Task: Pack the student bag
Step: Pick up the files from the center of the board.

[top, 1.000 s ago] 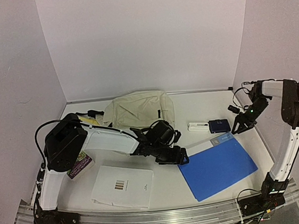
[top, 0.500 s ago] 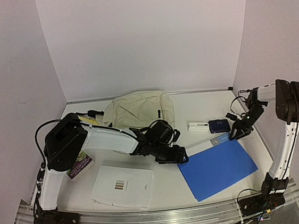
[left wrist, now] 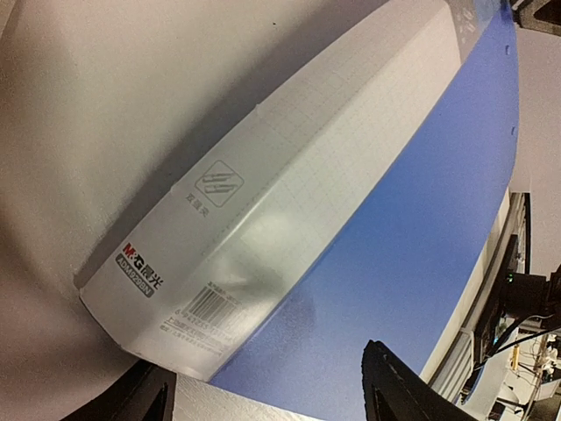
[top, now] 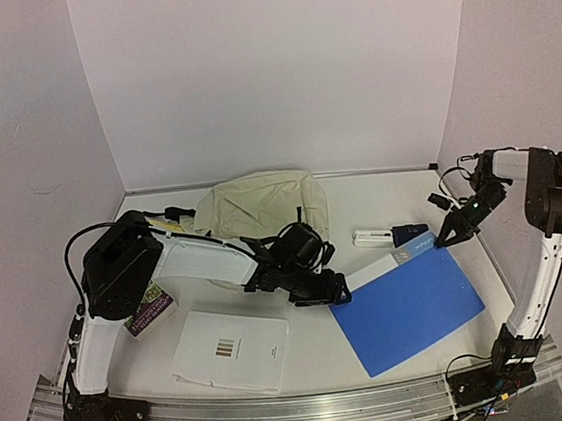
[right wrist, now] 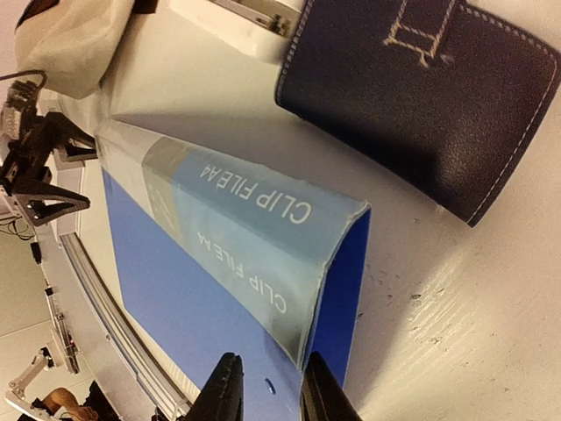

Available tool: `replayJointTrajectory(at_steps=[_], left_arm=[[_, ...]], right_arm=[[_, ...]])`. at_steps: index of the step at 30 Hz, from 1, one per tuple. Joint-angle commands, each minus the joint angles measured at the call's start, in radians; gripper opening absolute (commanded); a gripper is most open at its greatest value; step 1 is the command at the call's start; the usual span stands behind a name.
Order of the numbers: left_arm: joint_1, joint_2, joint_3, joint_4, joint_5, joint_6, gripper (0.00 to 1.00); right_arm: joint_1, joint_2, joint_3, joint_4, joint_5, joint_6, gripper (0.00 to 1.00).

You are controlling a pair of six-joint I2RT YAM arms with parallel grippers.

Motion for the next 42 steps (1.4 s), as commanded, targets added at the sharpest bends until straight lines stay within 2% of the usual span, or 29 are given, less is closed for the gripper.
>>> replayJointTrajectory(at_steps=[1,4,8,14,19,26,33,38,42], left_arm=[[-0.003,0.027,0.013,0.029,-0.001,0.016,0.72],[-0.003,0.011,0.004,0.036,0.000,0.024,0.73],[-0.003,-0.025,-0.009,0.041,-0.001,0.034,0.72],[-0.005,-0.164,-0.049,-0.001,-0.016,0.061,0.75],[-0.005,-0.325,-0.081,-0.090,-0.066,0.107,0.80],[-0.004,-0.492,-0.072,-0.222,-0.148,0.188,0.84],[0.063,-0.649,-0.132,-0.233,-0.162,0.205,0.86],[0.147,-0.758,-0.185,-0.193,-0.158,0.155,0.86],[0.199,-0.846,-0.227,-0.156,-0.196,0.125,0.92]], right_arm=[[0.073,-0.115,-0.012,-0.207,-0.179,-0.056,0.19],[0.100,-0.173,-0.025,-0.211,-0.193,-0.059,0.18],[0.112,-0.241,0.004,-0.209,-0.188,-0.018,0.00],[0.114,-0.363,0.118,-0.212,-0.153,0.061,0.00],[0.123,-0.448,0.285,-0.227,-0.155,0.121,0.00],[0.189,-0.520,0.455,-0.219,-0.132,0.183,0.00],[0.295,-0.610,0.507,-0.036,-0.032,0.296,0.00],[0.361,-0.629,0.511,0.118,-0.009,0.404,0.00],[0.413,-0.600,0.518,0.216,-0.006,0.475,0.00]])
